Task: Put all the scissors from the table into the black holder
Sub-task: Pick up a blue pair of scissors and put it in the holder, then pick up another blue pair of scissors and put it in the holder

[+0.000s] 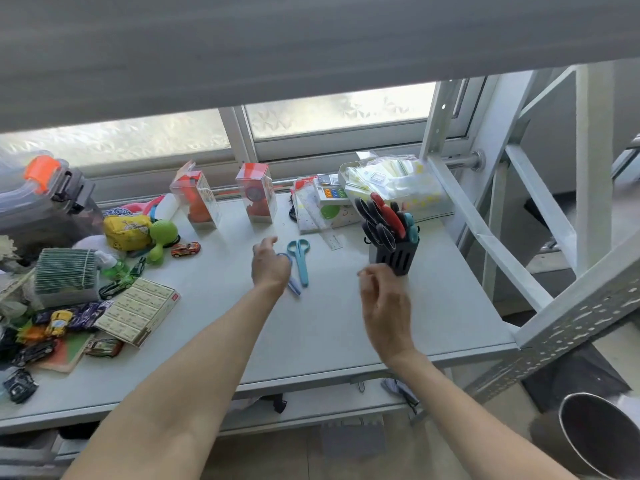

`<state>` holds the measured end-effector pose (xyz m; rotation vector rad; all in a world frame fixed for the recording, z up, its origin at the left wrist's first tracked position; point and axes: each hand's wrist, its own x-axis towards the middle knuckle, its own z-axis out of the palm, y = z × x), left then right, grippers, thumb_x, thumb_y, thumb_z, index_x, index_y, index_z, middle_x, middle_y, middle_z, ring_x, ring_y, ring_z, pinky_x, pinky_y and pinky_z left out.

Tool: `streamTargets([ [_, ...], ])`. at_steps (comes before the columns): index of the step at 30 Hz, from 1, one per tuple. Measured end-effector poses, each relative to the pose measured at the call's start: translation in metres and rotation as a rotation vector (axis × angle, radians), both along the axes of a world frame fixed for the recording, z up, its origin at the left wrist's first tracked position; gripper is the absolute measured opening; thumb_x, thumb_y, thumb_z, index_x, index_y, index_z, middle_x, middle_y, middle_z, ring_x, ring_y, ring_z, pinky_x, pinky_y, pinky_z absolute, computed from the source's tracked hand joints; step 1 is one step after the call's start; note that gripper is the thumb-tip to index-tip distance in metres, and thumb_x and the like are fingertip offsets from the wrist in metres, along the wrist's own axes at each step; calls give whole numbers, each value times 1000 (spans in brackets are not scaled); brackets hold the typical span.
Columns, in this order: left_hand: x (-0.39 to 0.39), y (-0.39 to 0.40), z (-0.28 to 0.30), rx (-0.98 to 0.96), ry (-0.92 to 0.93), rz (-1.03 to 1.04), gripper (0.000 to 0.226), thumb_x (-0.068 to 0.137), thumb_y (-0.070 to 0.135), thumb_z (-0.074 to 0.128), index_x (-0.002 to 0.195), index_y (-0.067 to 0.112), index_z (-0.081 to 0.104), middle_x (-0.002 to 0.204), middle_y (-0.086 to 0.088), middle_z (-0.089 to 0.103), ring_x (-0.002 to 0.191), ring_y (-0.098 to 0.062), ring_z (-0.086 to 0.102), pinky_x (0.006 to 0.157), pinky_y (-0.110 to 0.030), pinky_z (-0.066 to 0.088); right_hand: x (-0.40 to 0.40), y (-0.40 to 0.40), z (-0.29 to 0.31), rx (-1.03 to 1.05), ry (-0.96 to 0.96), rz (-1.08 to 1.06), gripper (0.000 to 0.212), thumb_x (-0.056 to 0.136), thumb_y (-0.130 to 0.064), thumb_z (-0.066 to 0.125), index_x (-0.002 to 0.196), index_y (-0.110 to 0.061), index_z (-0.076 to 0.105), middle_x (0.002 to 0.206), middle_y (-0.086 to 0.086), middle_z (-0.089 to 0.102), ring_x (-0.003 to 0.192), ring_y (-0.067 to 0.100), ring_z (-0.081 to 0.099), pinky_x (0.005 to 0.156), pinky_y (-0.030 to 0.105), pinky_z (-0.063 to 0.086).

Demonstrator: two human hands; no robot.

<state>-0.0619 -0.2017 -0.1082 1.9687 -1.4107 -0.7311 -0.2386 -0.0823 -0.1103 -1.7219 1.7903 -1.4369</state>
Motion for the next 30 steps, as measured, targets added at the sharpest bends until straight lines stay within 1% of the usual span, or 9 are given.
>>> streamTargets([
  [5, 37, -14, -13, 263, -78, -151, 61, 90, 6, 49, 149, 4, 35, 156, -16, 34, 138, -33, 43, 113, -42, 38, 56, -31, -14, 211, 250, 311, 29, 94, -12, 48, 119, -12, 63, 116, 5, 61, 101, 23, 58, 86, 33, 48],
  [7, 42, -18, -15, 299, -81, -214, 53, 89, 1, 47, 142, 2, 45, 149, -19, 42, 128, -38, 51, 102, -47, 47, 72, -49, -15, 295, 358, 376, 34, 93, -9, 46, 124, -12, 60, 123, 7, 58, 109, 29, 53, 91, 39, 47],
  [10, 44, -17, -14, 251, -63, -274, 23, 86, 0, 56, 108, 0, 63, 126, -30, 58, 88, -32, 56, 61, -35, 46, 87, -70, -19, 381, 579, 402, 32, 92, -8, 43, 119, -12, 60, 120, 8, 57, 108, 31, 51, 86, 40, 43],
  [12, 47, -15, -15, 220, -63, -295, 29, 84, 0, 59, 112, 0, 67, 122, -24, 62, 91, -27, 55, 64, -32, 45, 90, -74, -25, 389, 679, 409, 30, 91, -4, 42, 113, -11, 62, 119, 7, 57, 107, 31, 51, 85, 40, 41],
  [14, 52, -13, -17, 193, -59, -265, 40, 83, -3, 54, 121, 1, 65, 128, -18, 61, 113, -30, 57, 92, -34, 46, 89, -71, -30, 358, 695, 395, 30, 90, -3, 44, 111, -11, 64, 120, 5, 58, 106, 31, 52, 83, 40, 39],
  [16, 58, -10, -20, 197, 26, -170, 40, 86, 0, 51, 124, 3, 63, 129, -16, 62, 117, -30, 58, 100, -34, 46, 86, -64, -34, 300, 680, 372, 26, 89, 0, 47, 104, -10, 65, 112, 6, 60, 100, 31, 54, 77, 38, 38],
  [19, 59, -2, -22, 223, 158, -106, 24, 91, 10, 56, 111, 5, 68, 102, -17, 67, 93, -29, 61, 78, -32, 49, 81, -51, -38, 225, 611, 345, 19, 84, 7, 52, 89, -7, 63, 96, 11, 60, 86, 33, 56, 70, 38, 39],
  [23, 53, 11, -11, 263, 197, -142, 18, 93, 17, 59, 83, 5, 69, 65, -7, 48, 61, -18, 41, 52, -23, 32, 74, -36, -41, 200, 506, 278, 12, 83, 3, 59, 88, -8, 60, 85, 12, 60, 73, 32, 55, 63, 39, 42],
  [30, 34, 22, 25, 424, 396, -279, 19, 91, 22, 64, 89, 4, 68, 68, -5, 56, 60, -13, 46, 59, -24, 44, 58, -21, -32, 147, 531, 178, 21, 81, -21, 67, 101, -17, 63, 83, -1, 65, 72, 21, 59, 65, 33, 42],
])
